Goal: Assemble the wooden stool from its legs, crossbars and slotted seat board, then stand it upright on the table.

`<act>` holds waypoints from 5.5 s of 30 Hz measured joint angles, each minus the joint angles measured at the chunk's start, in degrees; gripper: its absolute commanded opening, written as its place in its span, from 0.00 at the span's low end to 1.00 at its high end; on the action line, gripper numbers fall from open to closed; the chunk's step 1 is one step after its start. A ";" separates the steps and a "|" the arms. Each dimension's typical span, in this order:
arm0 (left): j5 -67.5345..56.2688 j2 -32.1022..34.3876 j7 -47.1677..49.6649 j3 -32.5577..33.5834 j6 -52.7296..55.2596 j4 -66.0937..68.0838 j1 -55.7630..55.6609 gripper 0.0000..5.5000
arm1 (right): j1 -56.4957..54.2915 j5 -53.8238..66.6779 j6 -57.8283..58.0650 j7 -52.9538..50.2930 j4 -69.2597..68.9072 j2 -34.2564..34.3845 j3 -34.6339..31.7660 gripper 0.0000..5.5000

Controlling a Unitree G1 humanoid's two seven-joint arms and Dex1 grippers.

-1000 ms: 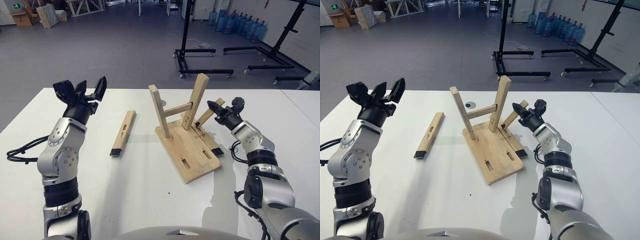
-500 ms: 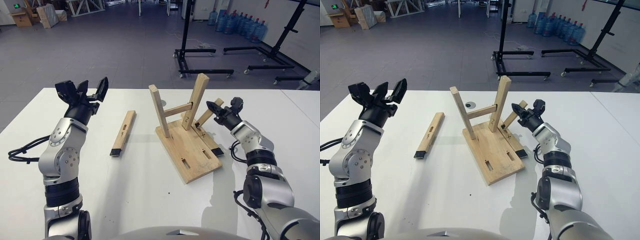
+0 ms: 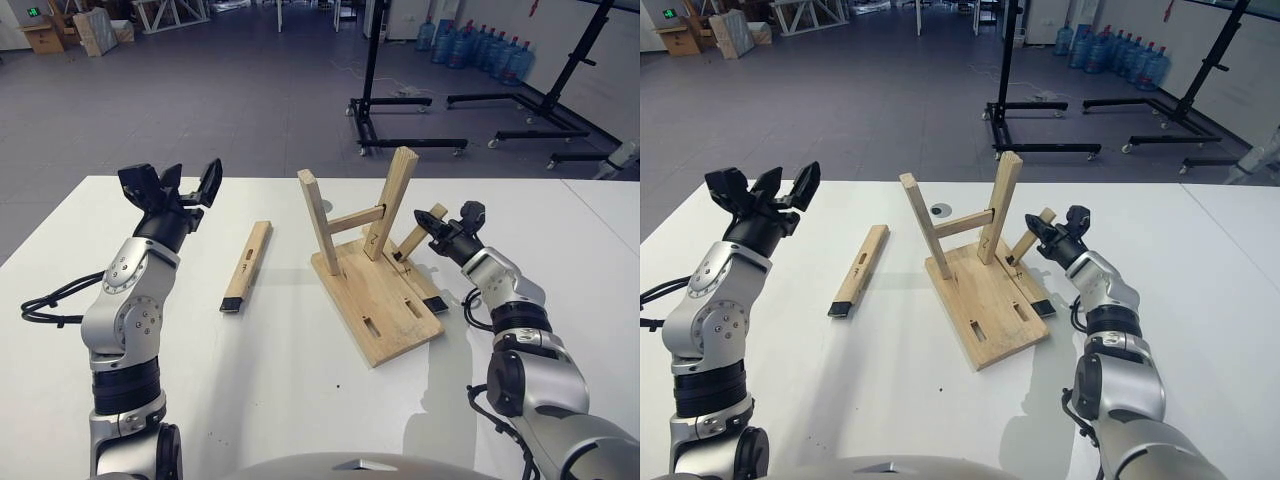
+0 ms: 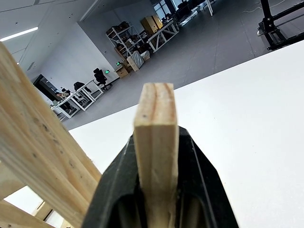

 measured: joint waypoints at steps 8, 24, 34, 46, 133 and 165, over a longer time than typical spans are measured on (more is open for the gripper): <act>0.43 0.00 -0.64 -0.36 -0.02 -0.01 0.02 0.75 | -0.03 -2.47 -3.21 0.83 0.12 -0.13 1.74 0.07; 2.35 -0.08 -1.20 -1.37 -0.58 -0.01 0.05 0.75 | 5.87 -10.13 -19.59 -0.14 -3.43 1.86 9.97 0.07; 2.70 -0.56 -1.39 -1.93 -1.22 -0.01 0.06 0.75 | 7.12 -11.44 -30.01 -1.42 0.08 2.45 13.72 0.07; 4.03 -0.79 -1.81 -2.63 -2.23 0.59 0.71 0.75 | 9.94 -11.65 -17.57 -1.37 -2.07 3.00 12.95 0.41; 4.46 -0.16 -2.70 -2.19 -0.38 -2.98 4.20 0.75 | 6.81 -16.59 22.75 -24.69 -47.35 -10.56 6.97 0.55; 4.10 -1.15 -2.40 -6.52 3.49 -6.92 10.71 0.98 | 13.57 -26.85 4.14 10.18 -23.09 -15.44 29.23 0.72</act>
